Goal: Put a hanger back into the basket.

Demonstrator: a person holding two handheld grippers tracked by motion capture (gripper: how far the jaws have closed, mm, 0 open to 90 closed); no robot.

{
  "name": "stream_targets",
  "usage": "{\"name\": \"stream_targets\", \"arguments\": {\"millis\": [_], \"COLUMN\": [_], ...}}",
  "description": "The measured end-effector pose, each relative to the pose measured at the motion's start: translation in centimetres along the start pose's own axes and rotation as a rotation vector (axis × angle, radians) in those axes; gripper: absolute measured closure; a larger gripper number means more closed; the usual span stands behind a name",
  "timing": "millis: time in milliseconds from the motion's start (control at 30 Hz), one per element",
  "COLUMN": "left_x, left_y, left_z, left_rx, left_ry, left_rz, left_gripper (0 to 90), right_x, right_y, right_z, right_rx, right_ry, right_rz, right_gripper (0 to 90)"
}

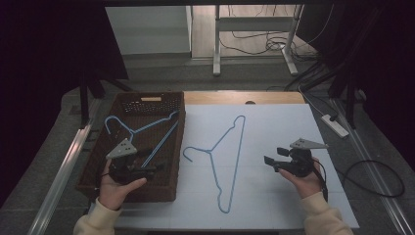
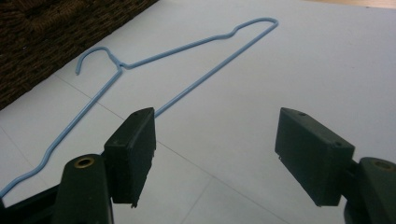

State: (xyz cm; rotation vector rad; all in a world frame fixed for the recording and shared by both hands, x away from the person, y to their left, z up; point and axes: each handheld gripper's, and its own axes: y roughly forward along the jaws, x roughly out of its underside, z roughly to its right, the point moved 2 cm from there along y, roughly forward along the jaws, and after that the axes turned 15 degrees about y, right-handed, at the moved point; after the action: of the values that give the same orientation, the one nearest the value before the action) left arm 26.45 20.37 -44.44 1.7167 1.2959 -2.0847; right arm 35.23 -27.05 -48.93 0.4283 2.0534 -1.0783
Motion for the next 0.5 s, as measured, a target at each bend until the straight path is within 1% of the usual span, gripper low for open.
{"name": "stream_targets", "arguments": {"millis": [133,167,233,267,300,367,433,467,500], "left_x": [0.0,0.1,0.2,0.2,0.2,0.2,0.2,0.3,0.3], "left_y": [0.1,0.1,0.2,0.2,0.3,0.4,0.4,0.4,0.5], "left_z": [0.0,-0.1,-0.1,-0.1,-0.1,-0.1,0.0,0.0,0.1], "left_rx": [0.006,0.008,0.012,0.012,0.016,0.018,0.021,0.021,0.021], "left_ry": [0.0,0.0,-0.002,-0.002,-0.003,-0.003,-0.004,-0.004,-0.003], "left_rz": [0.0,-0.001,-0.003,-0.003,-0.003,-0.002,-0.001,-0.001,-0.001], "left_gripper": [25.0,25.0,25.0,25.0,25.0,25.0,25.0,24.9,24.8], "right_x": [-0.8,-0.8,-1.4,-1.4,-1.8,-1.9,-2.3,-2.6,-3.1], "right_y": [1.1,1.1,1.9,1.9,2.7,2.9,3.7,4.0,4.6], "right_z": [-0.4,-0.4,-0.7,-0.7,-0.9,-1.0,-1.3,-1.4,-1.6], "right_rx": [-0.001,-0.001,-0.002,-0.002,-0.005,-0.006,-0.01,-0.013,-0.021], "right_ry": [-0.025,-0.025,-0.039,-0.039,-0.047,-0.052,-0.061,-0.063,-0.069], "right_rz": [-0.032,-0.032,-0.045,-0.045,-0.065,-0.072,-0.092,-0.098,-0.115], "right_gripper": [30.5,30.5,33.0,33.0,35.8,36.6,39.2,41.4,46.6]}}
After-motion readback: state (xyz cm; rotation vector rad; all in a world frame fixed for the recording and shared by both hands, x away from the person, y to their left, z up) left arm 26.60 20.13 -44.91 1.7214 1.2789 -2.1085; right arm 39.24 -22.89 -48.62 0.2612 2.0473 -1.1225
